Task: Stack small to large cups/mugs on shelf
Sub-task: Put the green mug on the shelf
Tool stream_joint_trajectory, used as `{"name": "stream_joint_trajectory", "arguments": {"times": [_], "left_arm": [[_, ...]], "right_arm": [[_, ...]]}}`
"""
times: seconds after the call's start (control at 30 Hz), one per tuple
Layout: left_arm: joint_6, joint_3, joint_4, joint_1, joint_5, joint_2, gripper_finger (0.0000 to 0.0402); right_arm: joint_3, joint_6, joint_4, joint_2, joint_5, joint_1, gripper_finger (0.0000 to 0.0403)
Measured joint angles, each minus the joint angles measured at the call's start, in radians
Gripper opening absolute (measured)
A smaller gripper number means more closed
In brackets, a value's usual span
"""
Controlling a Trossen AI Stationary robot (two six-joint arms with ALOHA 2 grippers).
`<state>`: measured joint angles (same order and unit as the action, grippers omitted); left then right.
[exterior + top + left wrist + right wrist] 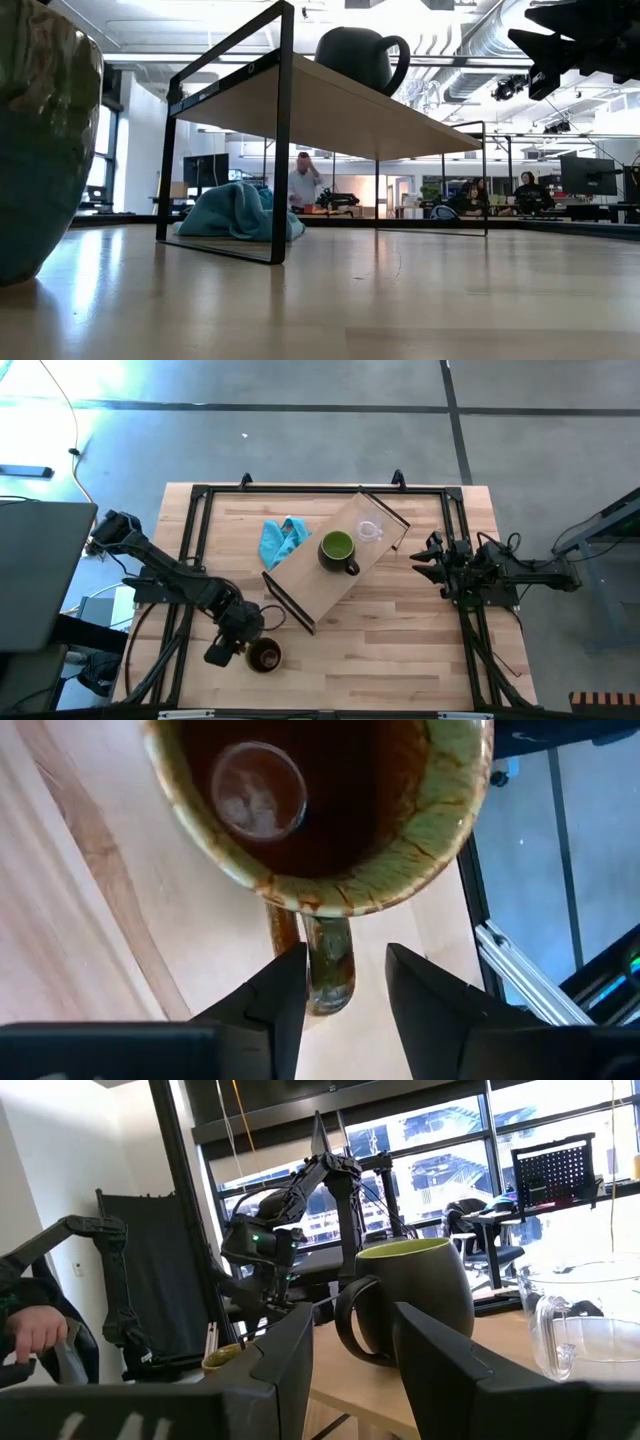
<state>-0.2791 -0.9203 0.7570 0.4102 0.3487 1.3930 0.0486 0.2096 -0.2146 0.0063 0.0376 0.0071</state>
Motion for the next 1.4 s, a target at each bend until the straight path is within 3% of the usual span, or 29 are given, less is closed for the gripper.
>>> {"name": "stream_joint_trajectory", "arguments": {"times": [0.73, 1.17, 1.4], "left_arm": [[-0.028, -0.022, 0.021, -0.004, -0.204, -0.116, 0.0143], [0.272, -0.064, -0.124, -0.004, -0.318, -0.114, 0.0143], [0.407, -0.065, -0.147, -0.005, -0.369, -0.047, 0.0143]], "right_arm": [[0.000, 0.055, -0.007, 0.000, 0.008, 0.000, 0.0131], [0.000, 0.053, -0.007, 0.000, 0.008, 0.000, 0.0131], [0.000, 0.052, -0.004, 0.000, 0.008, 0.000, 0.0131]]}}
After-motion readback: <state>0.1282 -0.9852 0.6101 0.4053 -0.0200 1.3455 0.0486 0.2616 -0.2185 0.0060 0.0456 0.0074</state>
